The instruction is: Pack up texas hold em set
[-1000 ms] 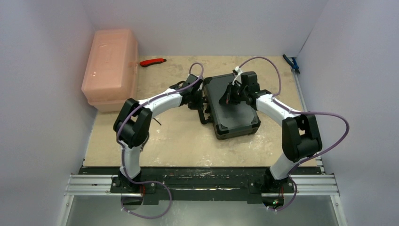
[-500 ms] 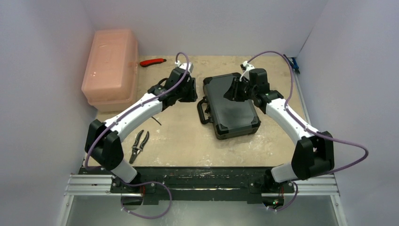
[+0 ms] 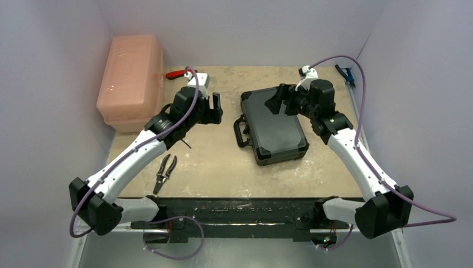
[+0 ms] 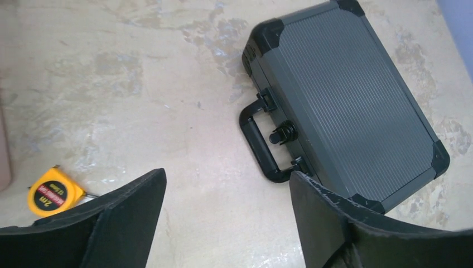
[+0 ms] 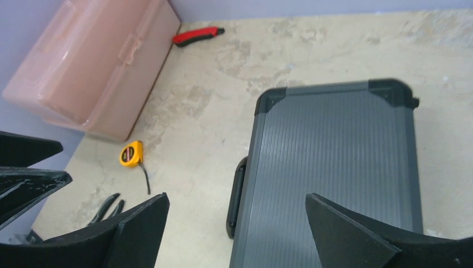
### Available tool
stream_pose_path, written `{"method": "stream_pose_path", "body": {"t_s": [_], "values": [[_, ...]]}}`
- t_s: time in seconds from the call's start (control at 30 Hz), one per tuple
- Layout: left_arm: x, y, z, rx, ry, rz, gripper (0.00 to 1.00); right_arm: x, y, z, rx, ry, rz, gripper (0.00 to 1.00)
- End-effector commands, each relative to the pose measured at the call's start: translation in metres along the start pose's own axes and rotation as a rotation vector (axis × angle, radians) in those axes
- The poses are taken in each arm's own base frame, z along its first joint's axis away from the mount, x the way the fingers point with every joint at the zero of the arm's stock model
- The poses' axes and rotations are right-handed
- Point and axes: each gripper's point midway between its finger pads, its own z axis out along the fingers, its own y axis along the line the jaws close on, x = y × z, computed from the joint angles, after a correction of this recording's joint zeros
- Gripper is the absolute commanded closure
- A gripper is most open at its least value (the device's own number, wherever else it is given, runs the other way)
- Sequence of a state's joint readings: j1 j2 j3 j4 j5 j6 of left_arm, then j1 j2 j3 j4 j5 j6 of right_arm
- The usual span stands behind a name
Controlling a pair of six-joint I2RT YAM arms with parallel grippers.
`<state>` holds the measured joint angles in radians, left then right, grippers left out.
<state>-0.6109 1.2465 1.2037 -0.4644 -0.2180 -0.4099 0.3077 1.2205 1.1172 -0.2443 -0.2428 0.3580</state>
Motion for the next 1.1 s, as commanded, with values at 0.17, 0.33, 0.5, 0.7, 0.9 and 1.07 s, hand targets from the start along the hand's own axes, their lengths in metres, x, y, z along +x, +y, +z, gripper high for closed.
{"method": "stream_pose_path", "body": {"t_s": [0.17,0.33,0.5,0.7,0.9,1.07], "values": [[-0.033,0.041,-0.053,-0.100,-0.199,0.024,0.00,-0.051,0.012,-0.042,0.006,-0.257,-0.054,0.01],[-0.040,0.057,-0.072,-0.136,-0.251,0.069,0.00,-0.063,0.011,-0.062,0.031,-0.356,-0.043,0.01],[-0.041,0.075,-0.087,-0.191,-0.350,0.139,0.00,-0.074,0.009,-0.080,0.059,-0.450,-0.016,0.01],[-0.032,0.092,-0.098,-0.253,-0.353,0.216,0.00,-0.078,-0.009,-0.092,0.164,-0.495,0.036,0.01],[-0.020,0.101,-0.092,-0.286,-0.353,0.244,0.00,-0.071,-0.012,-0.096,0.165,-0.516,0.043,0.01],[-0.018,0.097,-0.083,-0.276,-0.321,0.258,0.00,-0.058,-0.021,-0.090,0.190,-0.489,0.075,0.01]]}}
